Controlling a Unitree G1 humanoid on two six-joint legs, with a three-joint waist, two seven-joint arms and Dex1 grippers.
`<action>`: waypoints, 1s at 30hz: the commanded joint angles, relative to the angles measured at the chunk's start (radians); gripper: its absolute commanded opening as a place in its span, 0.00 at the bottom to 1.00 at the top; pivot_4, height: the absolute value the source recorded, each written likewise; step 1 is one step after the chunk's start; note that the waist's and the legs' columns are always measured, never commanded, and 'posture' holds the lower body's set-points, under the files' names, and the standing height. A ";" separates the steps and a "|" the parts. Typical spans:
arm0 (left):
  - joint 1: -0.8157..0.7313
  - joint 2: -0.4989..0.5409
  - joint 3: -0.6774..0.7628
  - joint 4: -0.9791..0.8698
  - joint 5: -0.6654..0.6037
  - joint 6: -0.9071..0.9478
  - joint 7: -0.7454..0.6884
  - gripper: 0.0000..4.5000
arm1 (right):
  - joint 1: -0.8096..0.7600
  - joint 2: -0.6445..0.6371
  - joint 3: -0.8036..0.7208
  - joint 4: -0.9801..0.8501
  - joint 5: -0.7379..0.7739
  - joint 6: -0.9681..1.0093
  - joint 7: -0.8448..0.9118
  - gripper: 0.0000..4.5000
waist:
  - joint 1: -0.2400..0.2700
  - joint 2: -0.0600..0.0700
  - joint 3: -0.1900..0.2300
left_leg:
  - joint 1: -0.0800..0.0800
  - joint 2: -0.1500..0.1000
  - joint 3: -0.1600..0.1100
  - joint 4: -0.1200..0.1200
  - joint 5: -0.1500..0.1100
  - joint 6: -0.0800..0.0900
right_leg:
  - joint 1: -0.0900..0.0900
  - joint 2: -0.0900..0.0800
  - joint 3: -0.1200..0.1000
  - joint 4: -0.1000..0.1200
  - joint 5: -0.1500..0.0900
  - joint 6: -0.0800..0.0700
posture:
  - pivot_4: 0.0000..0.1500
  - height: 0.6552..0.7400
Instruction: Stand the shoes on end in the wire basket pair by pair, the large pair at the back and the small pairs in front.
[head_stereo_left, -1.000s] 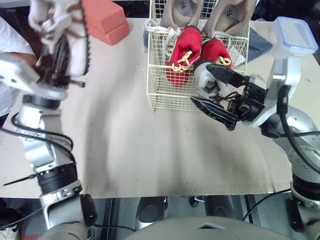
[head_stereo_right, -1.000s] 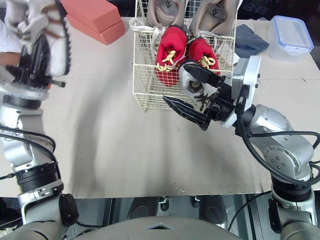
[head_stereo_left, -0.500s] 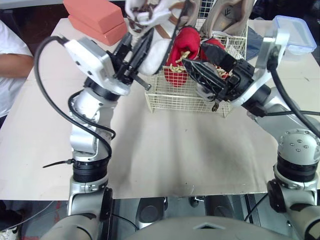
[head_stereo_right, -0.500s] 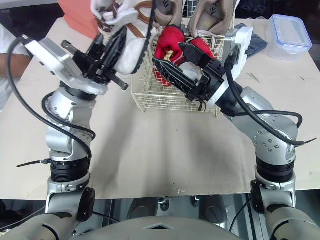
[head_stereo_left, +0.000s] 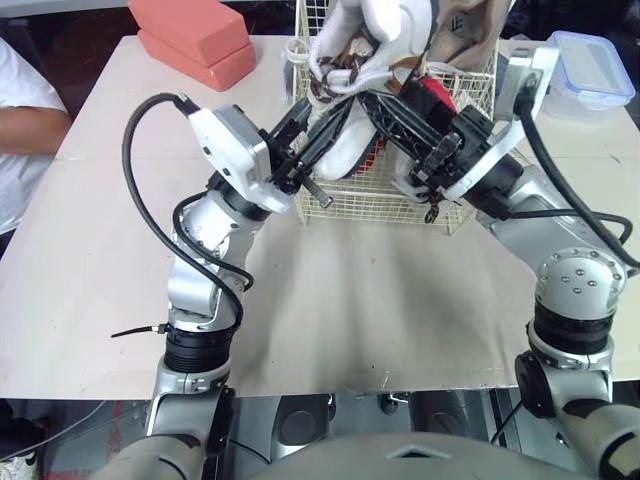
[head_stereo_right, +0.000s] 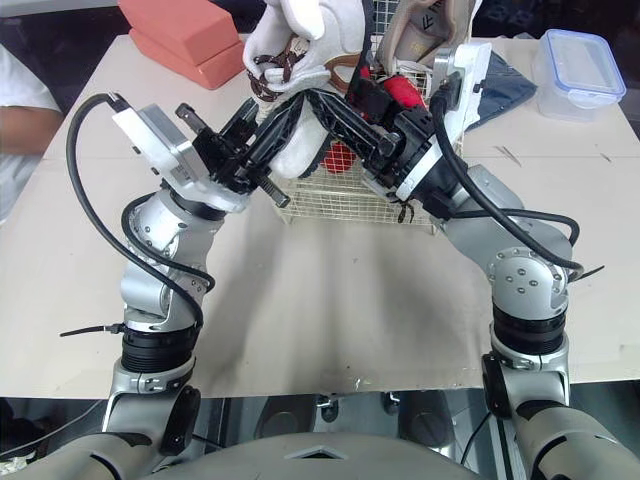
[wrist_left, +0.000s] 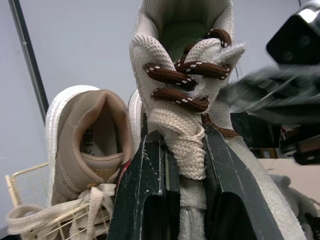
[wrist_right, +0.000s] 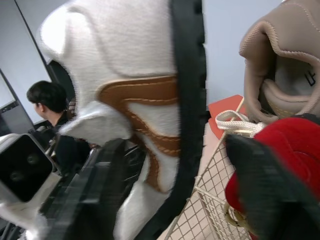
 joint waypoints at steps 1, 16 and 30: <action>-0.002 -0.001 0.001 -0.052 -0.009 -0.038 -0.020 0.05 | -0.004 0.003 -0.012 -0.027 -0.002 -0.016 0.010 0.19 | 0.000 0.000 0.000 | 0.000 0.000 0.000 0.000 0.000 0.000 | 0.000 0.000 0.000 0.000 0.000 0.000 | 1.00 0.36; -0.076 0.202 0.195 -0.049 -0.420 0.211 -0.204 0.99 | 0.026 -0.104 -0.091 -0.017 0.099 0.004 0.161 0.00 | 0.000 0.001 0.001 | -0.001 0.000 -0.001 0.000 0.000 0.000 | 0.000 0.000 -0.001 0.000 0.000 0.000 | 1.00 0.36; -0.266 0.434 0.218 0.150 -0.796 0.742 -0.449 0.99 | 0.065 -0.232 -0.076 -0.033 0.158 0.020 0.448 0.00 | 0.002 0.001 0.001 | -0.001 0.000 -0.001 0.000 0.000 0.000 | 0.000 0.001 0.000 -0.001 0.000 0.000 | 1.00 0.36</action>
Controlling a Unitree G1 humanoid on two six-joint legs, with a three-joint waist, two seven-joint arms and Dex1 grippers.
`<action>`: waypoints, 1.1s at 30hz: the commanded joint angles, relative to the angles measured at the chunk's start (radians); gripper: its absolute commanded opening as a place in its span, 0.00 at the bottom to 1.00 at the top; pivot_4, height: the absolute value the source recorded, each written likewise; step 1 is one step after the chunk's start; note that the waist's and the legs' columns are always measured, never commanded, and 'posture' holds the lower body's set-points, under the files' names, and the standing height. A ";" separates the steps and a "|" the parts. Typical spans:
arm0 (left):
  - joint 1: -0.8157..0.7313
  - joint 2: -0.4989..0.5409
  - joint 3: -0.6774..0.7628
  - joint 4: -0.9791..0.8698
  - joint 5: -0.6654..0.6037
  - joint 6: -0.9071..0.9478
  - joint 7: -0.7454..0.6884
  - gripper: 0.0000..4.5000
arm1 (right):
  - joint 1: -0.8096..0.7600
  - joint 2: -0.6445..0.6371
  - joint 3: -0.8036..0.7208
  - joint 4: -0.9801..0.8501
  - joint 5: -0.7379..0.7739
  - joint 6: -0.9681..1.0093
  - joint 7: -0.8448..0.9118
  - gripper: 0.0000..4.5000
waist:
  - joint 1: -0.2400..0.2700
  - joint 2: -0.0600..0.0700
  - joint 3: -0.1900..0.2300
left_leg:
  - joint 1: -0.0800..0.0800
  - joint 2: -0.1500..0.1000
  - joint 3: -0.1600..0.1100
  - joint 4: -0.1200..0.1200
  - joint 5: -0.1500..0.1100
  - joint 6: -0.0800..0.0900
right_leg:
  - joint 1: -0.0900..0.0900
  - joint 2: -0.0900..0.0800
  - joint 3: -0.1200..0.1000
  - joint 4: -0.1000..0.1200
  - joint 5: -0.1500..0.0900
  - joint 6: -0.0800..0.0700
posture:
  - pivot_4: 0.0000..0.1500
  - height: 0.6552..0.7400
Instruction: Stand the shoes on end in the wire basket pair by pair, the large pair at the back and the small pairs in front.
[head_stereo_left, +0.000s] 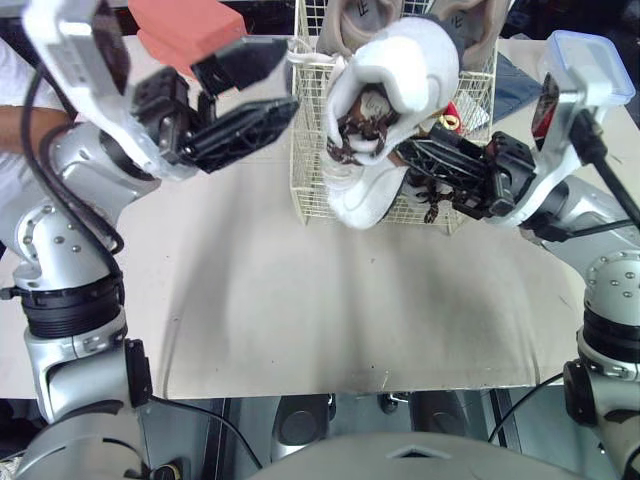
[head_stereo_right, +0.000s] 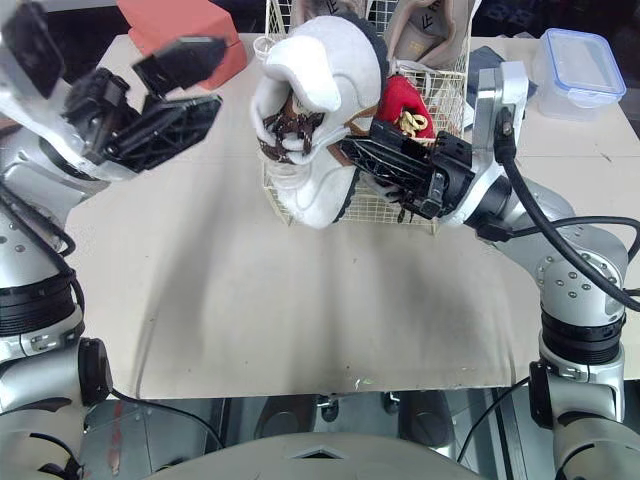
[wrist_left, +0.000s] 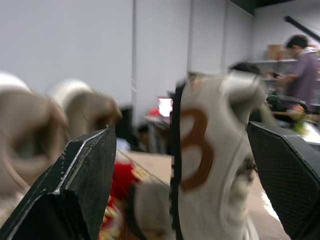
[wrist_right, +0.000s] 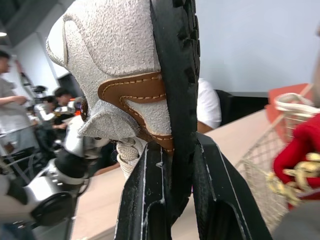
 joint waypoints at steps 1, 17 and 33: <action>-0.065 0.003 -0.030 0.011 -0.032 0.077 -0.067 0.99 | -0.007 -0.010 0.000 -0.045 0.024 -0.002 0.041 0.00 | 0.000 0.000 0.000 | 0.000 0.000 0.000 0.000 0.000 0.000 | 0.000 0.000 0.000 0.000 0.000 0.000 | 1.00 0.36; -0.192 -0.058 -0.181 0.114 0.104 0.169 -0.289 0.99 | -0.020 -0.017 0.069 -0.079 -0.023 0.000 0.108 0.00 | -0.001 0.000 0.000 | 0.000 0.000 0.001 0.000 0.000 0.000 | 0.000 0.000 0.001 0.000 0.000 0.000 | 1.00 0.36; -0.164 -0.082 -0.144 0.121 0.155 0.169 -0.366 0.17 | 0.015 -0.024 0.055 -0.082 -0.026 0.002 0.102 0.00 | -0.001 0.000 0.000 | 0.000 0.000 0.000 0.000 0.000 0.000 | 0.000 0.000 0.001 0.000 0.000 0.000 | 1.00 0.36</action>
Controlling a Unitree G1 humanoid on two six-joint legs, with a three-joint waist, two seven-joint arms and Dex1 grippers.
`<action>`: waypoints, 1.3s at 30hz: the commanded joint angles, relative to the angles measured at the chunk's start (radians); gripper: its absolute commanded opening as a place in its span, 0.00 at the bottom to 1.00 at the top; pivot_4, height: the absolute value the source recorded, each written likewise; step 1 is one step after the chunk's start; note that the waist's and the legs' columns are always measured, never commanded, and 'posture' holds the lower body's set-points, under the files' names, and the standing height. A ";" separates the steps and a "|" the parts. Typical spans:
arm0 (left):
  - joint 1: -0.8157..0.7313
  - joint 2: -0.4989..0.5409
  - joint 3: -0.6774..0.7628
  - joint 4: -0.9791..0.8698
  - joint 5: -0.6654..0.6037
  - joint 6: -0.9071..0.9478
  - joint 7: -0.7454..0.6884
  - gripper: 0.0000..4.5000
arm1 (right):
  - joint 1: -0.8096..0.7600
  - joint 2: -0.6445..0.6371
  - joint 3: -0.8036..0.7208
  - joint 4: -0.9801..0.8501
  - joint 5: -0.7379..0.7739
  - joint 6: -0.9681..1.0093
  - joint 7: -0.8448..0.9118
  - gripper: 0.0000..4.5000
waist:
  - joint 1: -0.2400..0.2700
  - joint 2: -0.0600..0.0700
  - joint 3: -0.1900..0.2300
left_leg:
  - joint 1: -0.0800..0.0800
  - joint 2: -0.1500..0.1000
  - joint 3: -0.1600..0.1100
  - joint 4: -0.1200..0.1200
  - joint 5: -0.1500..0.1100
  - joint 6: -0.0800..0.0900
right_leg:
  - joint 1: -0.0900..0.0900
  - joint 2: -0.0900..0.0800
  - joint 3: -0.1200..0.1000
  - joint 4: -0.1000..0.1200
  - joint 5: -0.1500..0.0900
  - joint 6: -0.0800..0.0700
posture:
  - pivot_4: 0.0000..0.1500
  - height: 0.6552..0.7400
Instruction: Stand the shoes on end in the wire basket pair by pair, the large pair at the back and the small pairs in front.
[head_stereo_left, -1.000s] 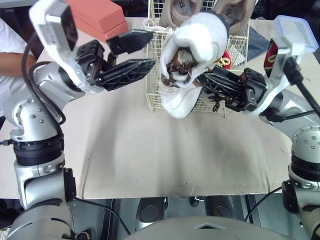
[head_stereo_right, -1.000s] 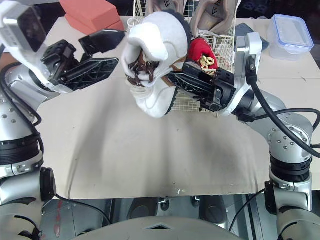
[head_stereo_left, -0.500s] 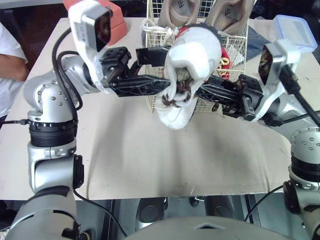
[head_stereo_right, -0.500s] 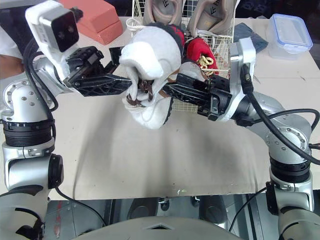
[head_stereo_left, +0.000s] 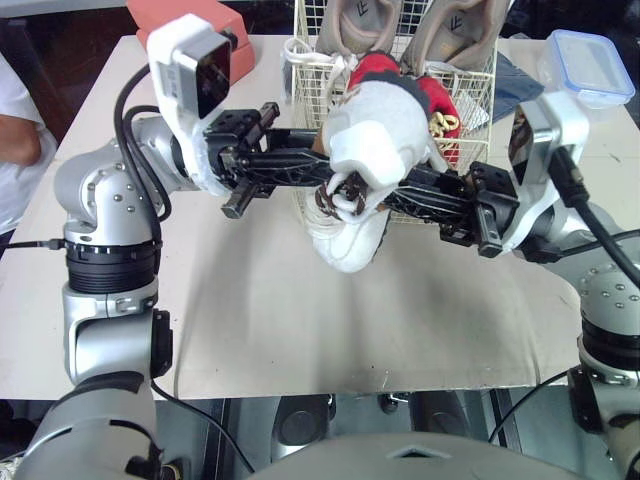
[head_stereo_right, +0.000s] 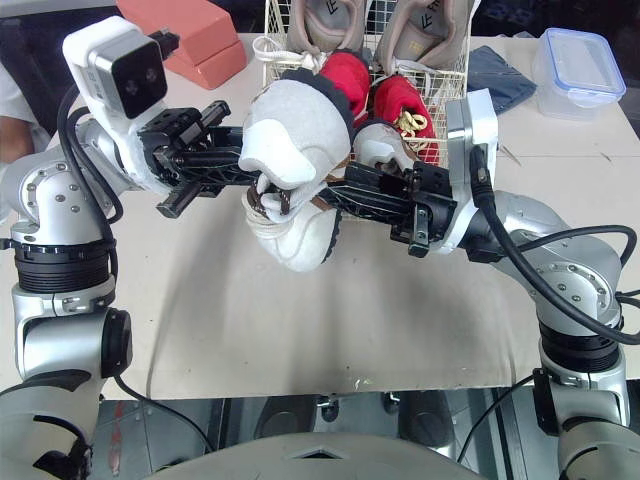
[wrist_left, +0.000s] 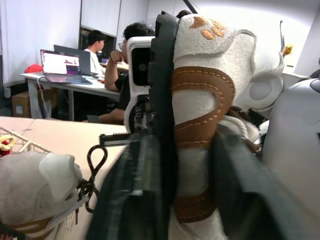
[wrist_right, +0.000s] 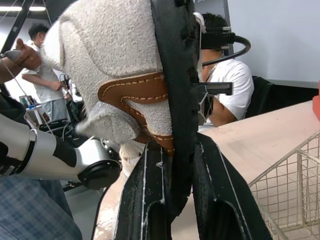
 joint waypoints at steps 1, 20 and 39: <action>0.005 -0.011 0.018 -0.009 0.015 -0.019 0.014 0.17 | -0.011 -0.005 -0.013 -0.021 0.018 -0.003 0.005 0.21 | 0.000 0.000 0.000 | 0.000 0.000 0.000 0.000 0.000 0.000 | 0.000 0.000 0.000 0.000 0.000 0.000 | 1.00 0.36; 0.068 -0.128 0.191 0.154 0.253 -0.510 0.156 0.15 | 0.197 -0.111 -0.244 -0.086 -0.006 -0.086 -0.048 0.99 | 0.004 0.000 0.000 | 0.000 0.000 0.000 0.000 0.000 0.000 | 0.000 0.000 0.000 0.000 0.000 0.000 | 1.00 0.36; 0.028 -0.268 0.006 0.536 0.514 -0.910 -0.075 0.15 | 0.279 -0.119 -0.274 -0.136 0.005 -0.135 -0.114 0.99 | 0.002 0.000 0.000 | 0.000 -0.001 0.001 0.000 0.000 0.000 | 0.000 0.001 0.000 0.000 0.000 0.000 | 1.00 0.36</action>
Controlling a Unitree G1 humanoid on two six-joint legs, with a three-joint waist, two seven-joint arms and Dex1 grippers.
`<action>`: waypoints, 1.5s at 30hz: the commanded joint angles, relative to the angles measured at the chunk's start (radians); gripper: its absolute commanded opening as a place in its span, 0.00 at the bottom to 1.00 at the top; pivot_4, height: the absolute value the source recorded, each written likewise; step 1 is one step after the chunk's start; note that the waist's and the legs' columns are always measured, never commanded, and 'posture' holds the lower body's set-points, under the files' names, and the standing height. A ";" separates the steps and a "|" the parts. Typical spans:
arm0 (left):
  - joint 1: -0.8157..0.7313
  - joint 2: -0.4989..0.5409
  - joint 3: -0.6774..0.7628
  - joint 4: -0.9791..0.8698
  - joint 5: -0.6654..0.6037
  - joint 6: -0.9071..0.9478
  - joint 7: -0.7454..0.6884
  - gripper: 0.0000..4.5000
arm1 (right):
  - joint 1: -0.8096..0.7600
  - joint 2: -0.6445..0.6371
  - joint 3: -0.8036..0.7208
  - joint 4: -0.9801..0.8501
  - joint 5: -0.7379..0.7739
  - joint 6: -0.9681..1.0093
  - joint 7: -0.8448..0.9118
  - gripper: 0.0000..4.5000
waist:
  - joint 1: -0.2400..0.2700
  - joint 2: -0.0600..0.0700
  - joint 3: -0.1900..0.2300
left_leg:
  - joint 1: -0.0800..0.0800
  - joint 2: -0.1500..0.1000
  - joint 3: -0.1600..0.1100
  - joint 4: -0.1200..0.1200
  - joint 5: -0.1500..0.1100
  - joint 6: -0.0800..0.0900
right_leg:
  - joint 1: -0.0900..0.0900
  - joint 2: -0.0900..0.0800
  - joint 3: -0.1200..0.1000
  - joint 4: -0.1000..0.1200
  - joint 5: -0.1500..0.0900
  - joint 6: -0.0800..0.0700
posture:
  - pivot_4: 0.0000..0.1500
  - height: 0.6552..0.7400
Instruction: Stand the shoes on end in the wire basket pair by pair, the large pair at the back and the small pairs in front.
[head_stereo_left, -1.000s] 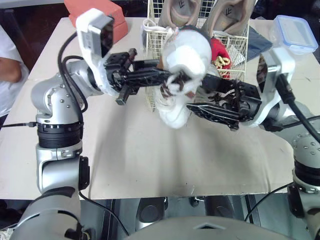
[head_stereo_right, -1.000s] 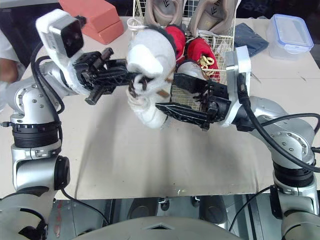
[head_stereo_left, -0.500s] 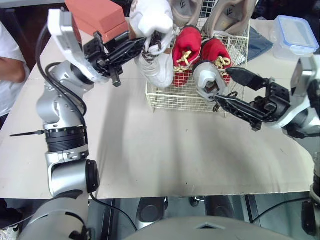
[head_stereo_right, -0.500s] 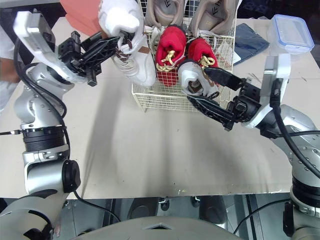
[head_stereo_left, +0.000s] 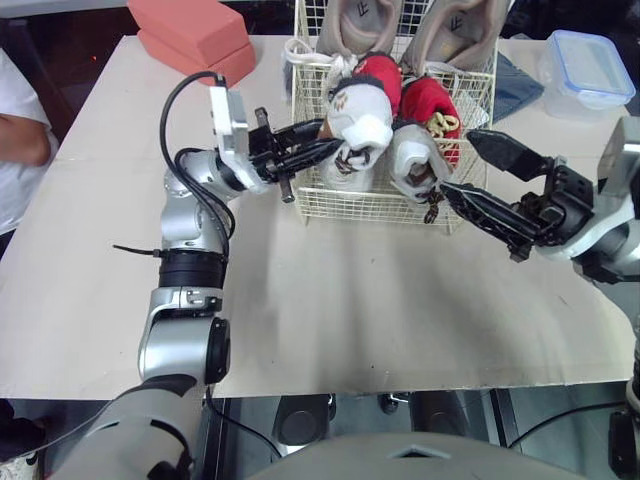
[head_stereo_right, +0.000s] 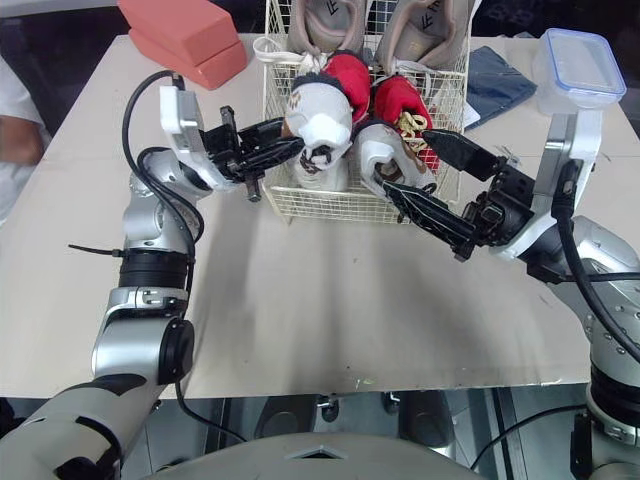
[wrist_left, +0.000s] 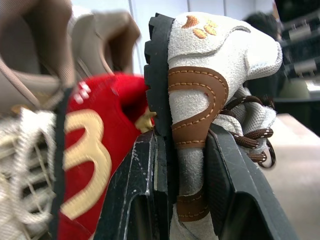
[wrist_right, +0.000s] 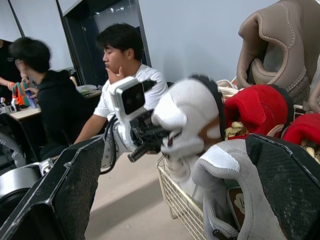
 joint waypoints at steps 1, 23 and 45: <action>0.002 0.012 -0.042 0.029 0.046 -0.030 -0.052 0.15 | 0.029 -0.008 -0.036 -0.042 0.001 -0.033 -0.007 0.99 | 0.001 0.000 0.000 | 0.000 0.000 0.000 0.000 0.000 0.000 | 0.000 0.000 0.000 0.000 0.000 0.000 | 1.00 0.36; 0.087 -0.016 -0.104 0.079 0.124 0.015 0.036 0.15 | 0.276 -0.057 -0.112 -0.043 -0.224 -0.193 0.144 0.99 | 0.013 0.005 -0.009 | 0.012 0.000 -0.001 -0.001 -0.003 0.005 | 0.011 -0.001 0.002 0.000 -0.003 0.004 | 1.00 0.36; 0.172 0.059 -0.050 -0.293 0.050 0.215 0.141 0.98 | 0.280 -0.051 -0.103 -0.028 -0.233 -0.211 0.182 1.00 | 0.021 0.010 -0.014 | 0.012 0.001 -0.002 -0.002 -0.003 0.005 | 0.011 0.001 0.004 0.000 -0.003 0.004 | 1.00 0.36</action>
